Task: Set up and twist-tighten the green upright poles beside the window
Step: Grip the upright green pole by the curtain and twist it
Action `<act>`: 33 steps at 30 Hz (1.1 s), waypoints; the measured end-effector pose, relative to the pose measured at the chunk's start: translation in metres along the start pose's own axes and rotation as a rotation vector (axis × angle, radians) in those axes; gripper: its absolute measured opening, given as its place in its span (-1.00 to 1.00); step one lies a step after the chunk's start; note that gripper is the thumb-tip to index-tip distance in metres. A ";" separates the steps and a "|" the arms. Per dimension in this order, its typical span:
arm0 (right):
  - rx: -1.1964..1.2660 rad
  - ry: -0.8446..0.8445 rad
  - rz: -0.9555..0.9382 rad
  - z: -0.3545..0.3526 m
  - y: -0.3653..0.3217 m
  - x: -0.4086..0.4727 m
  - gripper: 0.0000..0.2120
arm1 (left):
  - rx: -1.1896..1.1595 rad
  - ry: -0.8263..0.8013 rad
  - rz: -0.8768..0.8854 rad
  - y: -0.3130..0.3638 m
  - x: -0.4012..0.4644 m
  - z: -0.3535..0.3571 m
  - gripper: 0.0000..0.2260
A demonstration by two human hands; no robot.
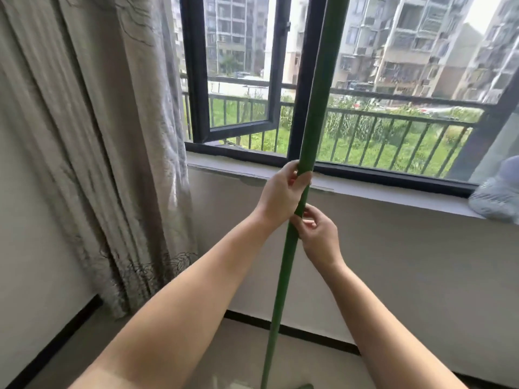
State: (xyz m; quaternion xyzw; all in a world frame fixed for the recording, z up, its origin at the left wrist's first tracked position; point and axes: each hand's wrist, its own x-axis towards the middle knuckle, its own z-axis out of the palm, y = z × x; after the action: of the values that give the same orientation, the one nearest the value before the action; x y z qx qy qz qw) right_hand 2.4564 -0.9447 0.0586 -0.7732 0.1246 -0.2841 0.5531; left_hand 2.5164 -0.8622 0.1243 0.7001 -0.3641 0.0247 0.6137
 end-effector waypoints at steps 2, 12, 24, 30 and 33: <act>0.008 0.002 -0.005 0.039 -0.011 -0.006 -0.78 | 0.015 0.004 0.016 -0.010 -0.004 -0.039 -0.83; 0.044 -0.088 -0.015 0.206 -0.061 -0.003 -0.84 | 0.077 0.083 -0.010 -0.048 -0.010 -0.208 -0.80; 0.057 -0.212 -0.068 0.373 -0.085 0.054 -0.77 | 0.124 0.219 -0.073 -0.115 0.027 -0.362 -0.83; 0.028 -0.267 -0.050 0.458 -0.098 0.075 -0.77 | 0.138 0.275 -0.115 -0.150 0.040 -0.443 -0.85; 0.013 -0.252 -0.074 0.504 -0.107 0.081 -0.76 | 0.143 0.271 -0.101 -0.170 0.046 -0.487 -0.89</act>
State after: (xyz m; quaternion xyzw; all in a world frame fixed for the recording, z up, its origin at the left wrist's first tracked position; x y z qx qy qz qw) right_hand 2.8000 -0.5519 0.0684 -0.8032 0.0237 -0.2056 0.5587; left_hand 2.8432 -0.4599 0.1234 0.7497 -0.2395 0.1138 0.6063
